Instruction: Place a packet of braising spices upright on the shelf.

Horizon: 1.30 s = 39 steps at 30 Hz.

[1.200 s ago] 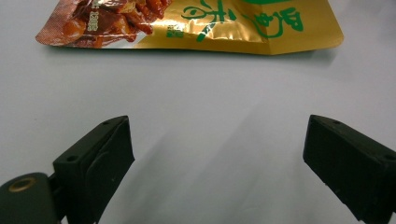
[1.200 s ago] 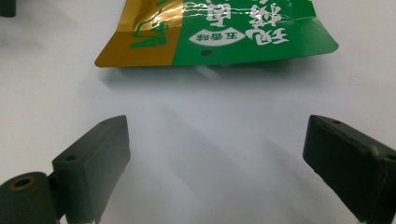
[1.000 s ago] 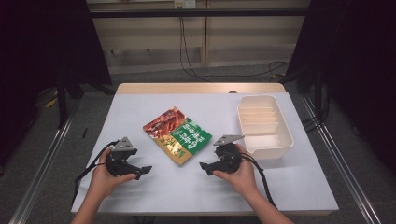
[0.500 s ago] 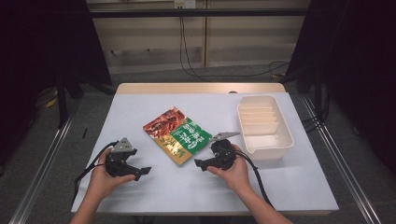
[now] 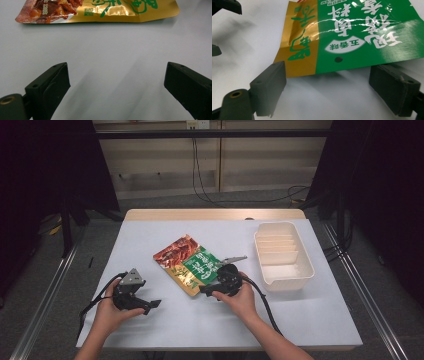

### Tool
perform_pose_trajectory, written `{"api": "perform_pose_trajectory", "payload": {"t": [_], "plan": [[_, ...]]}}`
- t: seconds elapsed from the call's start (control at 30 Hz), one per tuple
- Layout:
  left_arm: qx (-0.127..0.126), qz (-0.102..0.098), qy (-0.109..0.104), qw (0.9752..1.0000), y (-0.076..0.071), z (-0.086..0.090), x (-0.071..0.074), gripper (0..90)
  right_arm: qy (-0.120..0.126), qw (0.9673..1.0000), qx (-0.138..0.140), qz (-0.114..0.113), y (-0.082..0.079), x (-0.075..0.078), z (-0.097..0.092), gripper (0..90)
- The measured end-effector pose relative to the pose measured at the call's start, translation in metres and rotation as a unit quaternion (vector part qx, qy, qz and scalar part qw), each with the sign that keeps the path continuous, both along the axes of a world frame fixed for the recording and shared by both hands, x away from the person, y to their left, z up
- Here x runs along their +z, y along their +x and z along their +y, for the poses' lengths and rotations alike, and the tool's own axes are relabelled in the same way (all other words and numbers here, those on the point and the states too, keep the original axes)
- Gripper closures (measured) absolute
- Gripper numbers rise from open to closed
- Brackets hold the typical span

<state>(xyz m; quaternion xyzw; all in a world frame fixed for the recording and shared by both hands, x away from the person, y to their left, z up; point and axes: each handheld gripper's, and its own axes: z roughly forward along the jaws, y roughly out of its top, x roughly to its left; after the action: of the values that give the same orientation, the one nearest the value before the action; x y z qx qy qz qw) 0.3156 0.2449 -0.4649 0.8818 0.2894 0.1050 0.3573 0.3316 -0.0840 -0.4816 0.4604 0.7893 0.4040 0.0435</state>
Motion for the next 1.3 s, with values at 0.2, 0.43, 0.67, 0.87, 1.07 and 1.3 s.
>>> {"api": "perform_pose_trajectory", "payload": {"t": [0.2, 0.43, 0.67, 0.87, 1.07, 1.3], "plan": [[0.001, 0.000, 0.005, 1.0000, -0.001, 0.000, 0.001, 6.0, 0.000, 1.0000, -0.006, 0.003, 0.008, -0.001, 0.006, 17.3], [0.006, 0.002, -0.010, 0.9999, -0.001, 0.000, -0.001, 6.0, -0.005, 1.0000, 0.004, -0.004, 0.013, 0.001, 0.019, 26.3], [0.008, -0.002, -0.007, 0.9999, -0.002, 0.003, 0.000, 6.1, -0.006, 0.9999, -0.010, -0.005, 0.019, 0.003, 0.022, 40.5], [0.010, -0.001, -0.006, 0.9999, -0.002, 0.003, 0.001, 6.1, -0.005, 0.9999, -0.016, -0.003, 0.023, 0.003, 0.019, 54.6], [0.007, -0.004, -0.004, 1.0000, -0.001, 0.004, 0.002, 6.1, 0.004, 0.9997, -0.025, 0.006, 0.025, 0.006, 0.015, 74.3], [0.010, -0.005, -0.005, 0.9999, -0.002, 0.005, 0.003, 6.1, 0.008, 0.9991, -0.037, 0.018, 0.027, 0.016, 0.011, 87.2]]}}
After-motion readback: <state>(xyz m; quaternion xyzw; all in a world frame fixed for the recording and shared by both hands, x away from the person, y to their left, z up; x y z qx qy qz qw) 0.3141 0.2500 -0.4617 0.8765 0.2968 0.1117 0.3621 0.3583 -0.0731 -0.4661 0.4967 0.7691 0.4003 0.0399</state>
